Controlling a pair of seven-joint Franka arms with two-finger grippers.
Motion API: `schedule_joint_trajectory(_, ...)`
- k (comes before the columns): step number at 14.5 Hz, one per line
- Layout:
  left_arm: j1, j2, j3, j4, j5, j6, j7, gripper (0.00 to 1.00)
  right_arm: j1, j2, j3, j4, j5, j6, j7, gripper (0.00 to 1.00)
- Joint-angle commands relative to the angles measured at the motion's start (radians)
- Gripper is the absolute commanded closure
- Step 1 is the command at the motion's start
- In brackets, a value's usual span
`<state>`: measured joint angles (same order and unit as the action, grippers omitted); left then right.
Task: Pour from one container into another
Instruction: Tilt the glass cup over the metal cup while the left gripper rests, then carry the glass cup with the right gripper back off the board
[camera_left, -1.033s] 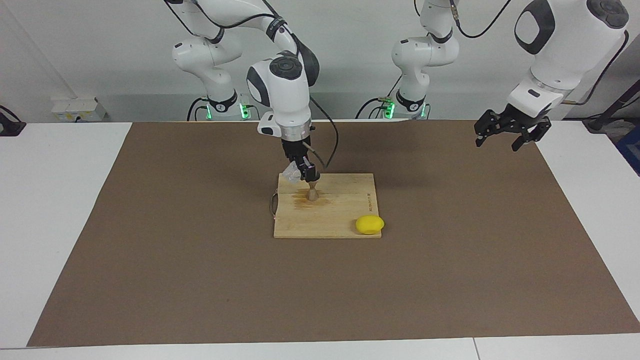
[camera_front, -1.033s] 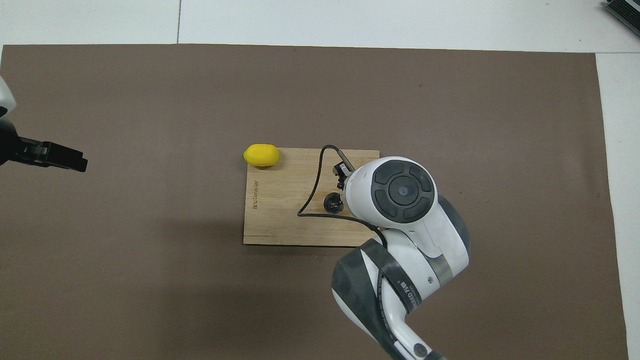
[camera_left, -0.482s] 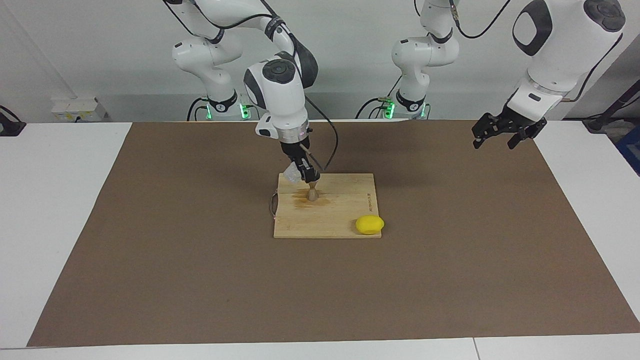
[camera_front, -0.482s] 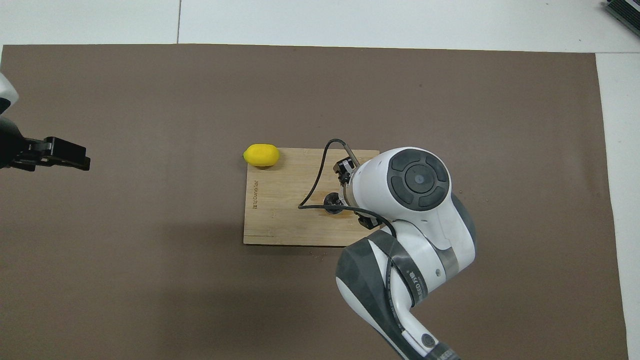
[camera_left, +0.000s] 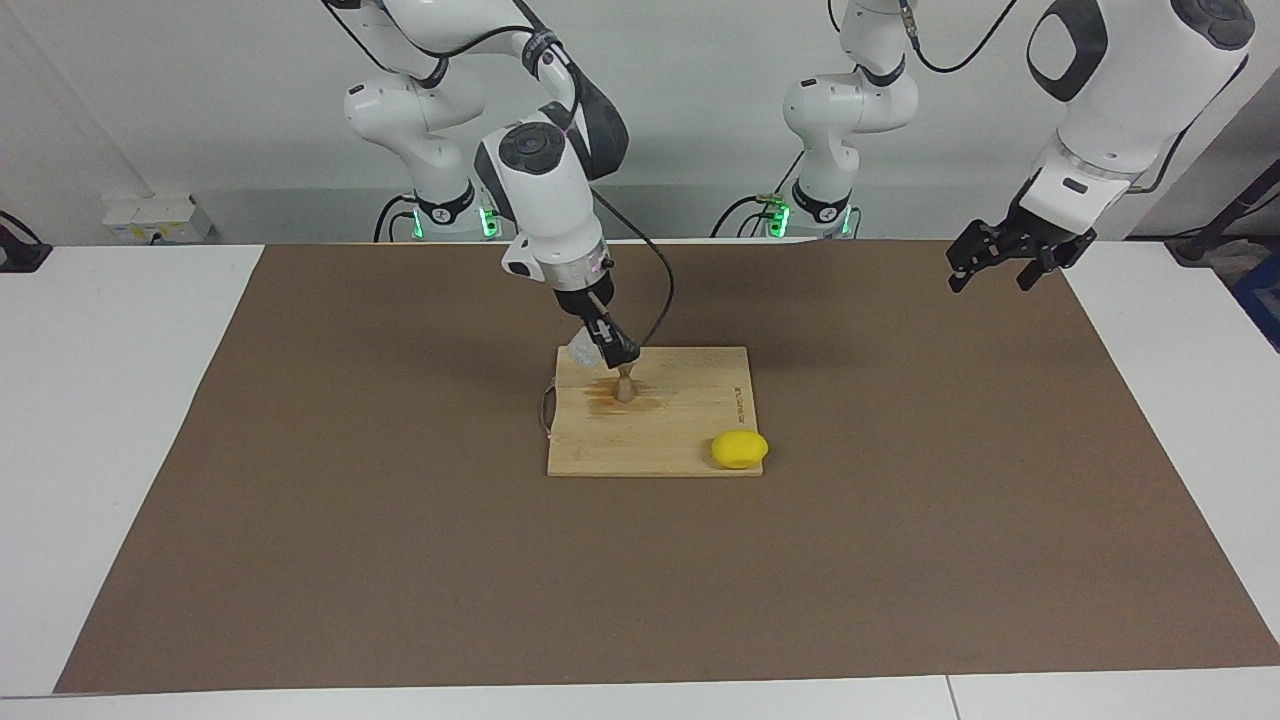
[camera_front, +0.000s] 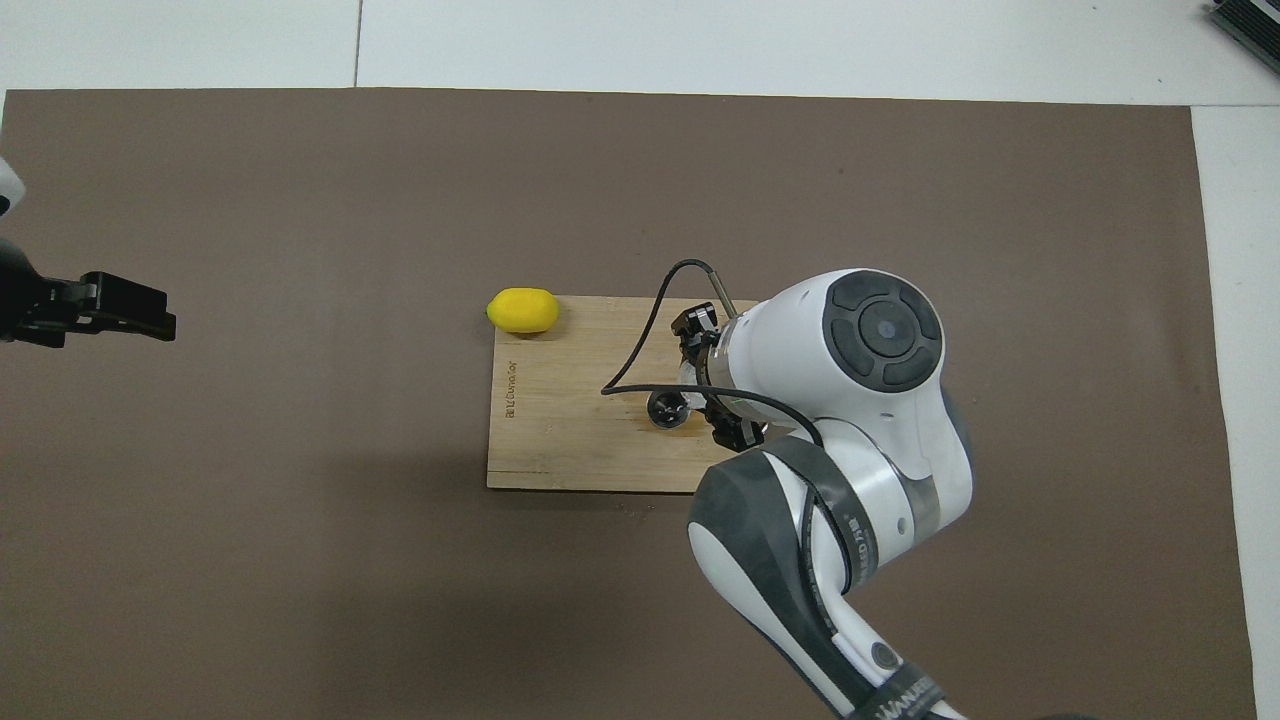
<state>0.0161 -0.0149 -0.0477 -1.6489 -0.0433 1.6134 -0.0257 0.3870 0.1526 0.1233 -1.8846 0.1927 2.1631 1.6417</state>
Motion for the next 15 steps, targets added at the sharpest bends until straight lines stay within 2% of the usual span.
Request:
schedule_joint_trajectory(1, -0.007, -0.022, 0.008, -0.022, 0.023, -0.006, -0.022, 0.0, -0.04, 0.01, 0.01, 0.018, 0.065, -0.009, -0.002, 1.0)
schedule_joint_trajectory(8, -0.004, -0.022, 0.006, -0.015, 0.023, -0.006, -0.023, 0.0, -0.183, -0.001, 0.01, -0.027, 0.273, -0.019, -0.103, 1.0)
schedule_joint_trajectory(12, 0.016, -0.034, -0.012, -0.02, 0.026, -0.013, -0.023, 0.0, -0.305, -0.024, 0.01, -0.097, 0.451, -0.025, -0.296, 1.0)
schedule_joint_trajectory(15, 0.025, -0.036, -0.041, -0.02, 0.037, -0.02, -0.025, 0.0, -0.42, -0.028, 0.01, -0.132, 0.534, -0.086, -0.42, 1.0)
